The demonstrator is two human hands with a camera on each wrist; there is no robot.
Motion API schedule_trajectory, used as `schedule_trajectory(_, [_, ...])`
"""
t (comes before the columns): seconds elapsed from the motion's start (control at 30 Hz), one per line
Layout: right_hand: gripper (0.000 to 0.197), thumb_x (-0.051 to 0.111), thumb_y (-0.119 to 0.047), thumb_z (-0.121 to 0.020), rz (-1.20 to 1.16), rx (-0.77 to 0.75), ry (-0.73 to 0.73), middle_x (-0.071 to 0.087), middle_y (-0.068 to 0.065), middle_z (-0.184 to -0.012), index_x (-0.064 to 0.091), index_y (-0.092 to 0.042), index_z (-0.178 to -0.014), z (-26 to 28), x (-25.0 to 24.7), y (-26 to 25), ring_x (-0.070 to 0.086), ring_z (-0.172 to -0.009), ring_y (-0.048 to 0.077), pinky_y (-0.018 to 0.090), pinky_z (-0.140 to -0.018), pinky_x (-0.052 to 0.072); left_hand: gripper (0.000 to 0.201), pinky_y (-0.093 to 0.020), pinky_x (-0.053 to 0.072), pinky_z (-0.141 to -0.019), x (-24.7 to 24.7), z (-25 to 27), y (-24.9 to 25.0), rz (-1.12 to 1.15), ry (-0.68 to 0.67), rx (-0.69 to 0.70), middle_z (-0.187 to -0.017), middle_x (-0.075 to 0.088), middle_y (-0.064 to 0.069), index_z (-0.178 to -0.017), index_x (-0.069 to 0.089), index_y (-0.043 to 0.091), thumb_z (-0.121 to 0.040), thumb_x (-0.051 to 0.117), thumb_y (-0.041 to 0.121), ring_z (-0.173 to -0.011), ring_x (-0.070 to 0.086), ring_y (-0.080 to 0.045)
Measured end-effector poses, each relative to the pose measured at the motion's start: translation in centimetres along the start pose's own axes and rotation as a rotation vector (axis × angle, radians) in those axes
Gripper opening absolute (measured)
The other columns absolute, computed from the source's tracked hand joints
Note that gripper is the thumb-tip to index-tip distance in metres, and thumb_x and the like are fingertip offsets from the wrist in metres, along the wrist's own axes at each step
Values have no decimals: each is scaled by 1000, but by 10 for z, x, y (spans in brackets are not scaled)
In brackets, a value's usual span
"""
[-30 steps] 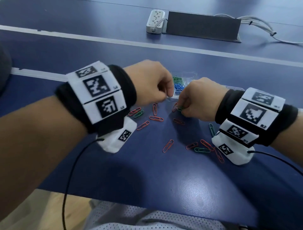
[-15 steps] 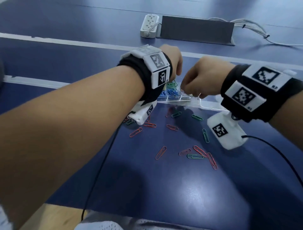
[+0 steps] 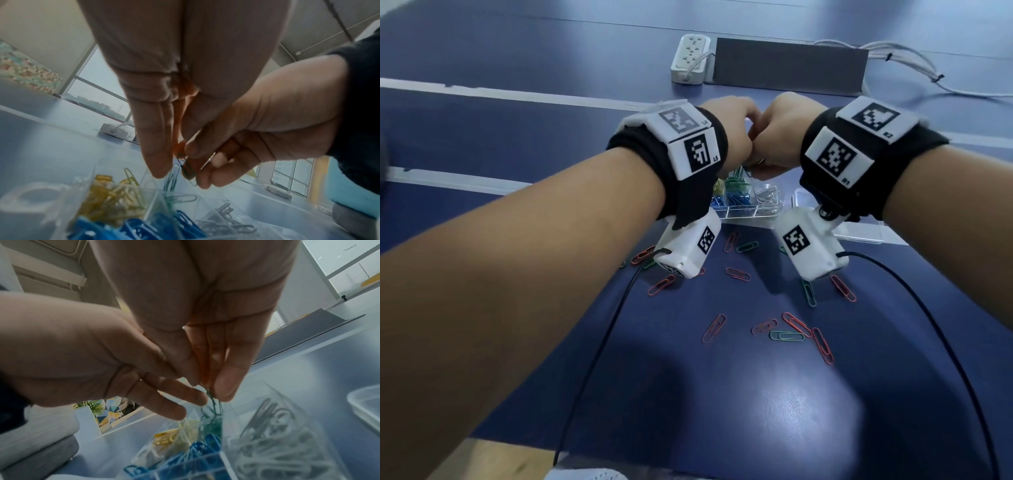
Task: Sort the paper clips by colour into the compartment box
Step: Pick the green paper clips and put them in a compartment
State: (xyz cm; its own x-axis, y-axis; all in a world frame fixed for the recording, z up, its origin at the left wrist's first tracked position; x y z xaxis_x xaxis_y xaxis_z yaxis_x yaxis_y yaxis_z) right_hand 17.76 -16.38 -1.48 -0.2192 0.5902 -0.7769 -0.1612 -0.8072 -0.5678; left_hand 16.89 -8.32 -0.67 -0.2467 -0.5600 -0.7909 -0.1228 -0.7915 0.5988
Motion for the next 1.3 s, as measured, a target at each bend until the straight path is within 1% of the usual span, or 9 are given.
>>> schedule_trajectory(0.13, [25,64,-4,-74,42,-2,4,75,12,-92,72,-2,-97,0,0,5,72,-85,24,42,-84,58,54,-47,58,-82,5,-1,-7,95,-25,-40,-126,58,-12,-136,44,22,-87,46,-1,-103,65,-31])
schedule_trajectory(0.27, [16,63,-6,-77,23,-11,10,75,14,-84,75,-7,-87,7,-4,10,73,-81,26,40,-79,59,52,-39,51,-95,1,0,-12,22,15,-28,-126,61,-8,-136,43,23,-87,47,6,-110,61,-26])
schedule_trajectory(0.43, [26,54,-9,-83,167,-78,19,73,9,-86,74,-20,-96,22,-6,13,69,-72,24,37,-79,59,54,-35,51,-93,-2,6,-15,-124,42,-5,-122,64,-1,-131,48,28,-84,42,3,-108,61,-22])
schedule_trajectory(0.57, [47,40,-8,-87,420,-164,28,58,4,-130,59,-29,-124,26,2,5,58,-111,25,34,-95,49,57,-34,51,-91,0,11,-10,-202,17,46,-120,65,-3,-133,47,25,-83,37,0,-109,60,-23])
schedule_trajectory(0.7, [51,36,-7,-88,491,-212,6,51,5,-140,53,-30,-130,28,13,1,51,-121,26,35,-100,46,52,-34,51,-91,-1,14,-13,-201,30,63,-114,67,-5,-132,48,24,-86,39,1,-106,61,-22])
schedule_trajectory(0.87, [56,35,-1,-83,456,-249,-28,59,5,-127,63,-37,-115,30,16,1,55,-112,24,33,-93,48,41,-32,51,-88,-2,20,-20,-170,63,99,-102,67,0,-126,53,25,-89,46,9,-96,62,-20])
schedule_trajectory(1.03, [52,35,-1,-84,406,-266,25,61,7,-123,63,-31,-117,33,9,3,54,-110,25,28,-89,43,30,-23,41,-76,-5,33,-16,-215,70,153,-84,59,5,-112,61,22,-86,52,14,-82,53,-15])
schedule_trajectory(1.13, [39,41,-9,-83,408,-286,88,60,5,-90,69,-27,-104,39,4,10,50,-85,21,27,-84,44,20,-21,36,-72,1,42,-10,-308,20,197,-68,52,10,-99,69,21,-84,56,21,-77,49,-14])
schedule_trajectory(1.3, [11,60,-20,-76,518,-302,6,58,-6,-65,70,-25,-77,64,13,23,53,-74,19,25,-75,46,16,-22,38,-65,30,55,4,-462,-121,286,-53,50,9,-83,75,20,-77,66,33,-56,47,-10])
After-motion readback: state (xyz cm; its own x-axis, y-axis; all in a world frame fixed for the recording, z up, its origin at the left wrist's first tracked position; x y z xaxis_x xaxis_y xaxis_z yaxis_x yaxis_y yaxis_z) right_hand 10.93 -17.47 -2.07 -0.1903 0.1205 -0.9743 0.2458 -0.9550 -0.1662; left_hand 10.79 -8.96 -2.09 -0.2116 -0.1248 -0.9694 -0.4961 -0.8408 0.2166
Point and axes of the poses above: each hand's wrist, its own z-axis away from the middle knuckle, its own x-axis out of the palm, y = z × x, the point moved 8 cm from there along -z, towards the middle knuckle
